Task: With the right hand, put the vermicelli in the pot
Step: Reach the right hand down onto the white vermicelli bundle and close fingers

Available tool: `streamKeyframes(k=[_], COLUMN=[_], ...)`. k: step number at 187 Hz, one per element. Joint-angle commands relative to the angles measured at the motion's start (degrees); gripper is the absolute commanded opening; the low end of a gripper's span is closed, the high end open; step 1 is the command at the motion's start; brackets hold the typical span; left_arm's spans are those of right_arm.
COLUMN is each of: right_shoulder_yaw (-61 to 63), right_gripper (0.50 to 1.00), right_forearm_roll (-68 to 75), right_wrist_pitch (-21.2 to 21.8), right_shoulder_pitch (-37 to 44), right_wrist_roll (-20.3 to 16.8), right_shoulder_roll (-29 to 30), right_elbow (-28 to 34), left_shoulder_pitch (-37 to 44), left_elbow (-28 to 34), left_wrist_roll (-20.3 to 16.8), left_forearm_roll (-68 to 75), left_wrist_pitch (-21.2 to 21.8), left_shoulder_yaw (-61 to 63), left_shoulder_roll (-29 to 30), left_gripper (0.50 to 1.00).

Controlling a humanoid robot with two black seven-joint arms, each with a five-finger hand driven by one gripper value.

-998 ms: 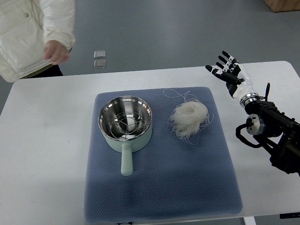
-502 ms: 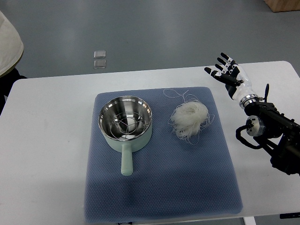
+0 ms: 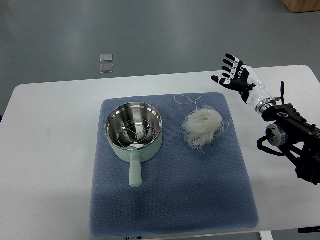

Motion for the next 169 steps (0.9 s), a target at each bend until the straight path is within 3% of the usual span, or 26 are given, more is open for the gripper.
streamKeyframes(k=[1,29,52,91,169], right_shoulder_yaw=[-0.82,-7.06,-13.66,-26.83,-44.68], right_gripper=[0.928,0.928,0.928,0.928,0.928], right_forearm_roll=[-4.9,-11.93,-19.05,-33.98,-44.53], right_wrist_pitch=[1.68,3.79,5.28,5.72,5.55], right_shoulder_pitch=[0.39,3.46,7.33,15.5,25.96], right_wrist_roll=[0.0,0.26,2.55,5.19,5.19], right_shoulder_roll=[-1.02,-4.8,-8.58,-15.61,-15.96], right_elbow=[0.27,0.97,1.59,6.68,8.44], left_shoulder_pitch=[-0.08,0.01,-0.08,0.01,0.01], left_elbow=[0.06,0.06,0.06,0.06,0.06], left_wrist_roll=[0.0,0.0,0.0,0.0,0.0], left_forearm_roll=[0.0,0.0,0.0,0.0,0.0], left_wrist_pitch=[0.08,0.08,0.08,0.08,0.08], left_shoulder_yaw=[0.09,0.09,0.09,0.18,0.18], left_shoulder_roll=[0.0,0.0,0.0,0.0,0.0], left_gripper=[1.0,1.0,1.0,1.0,1.0])
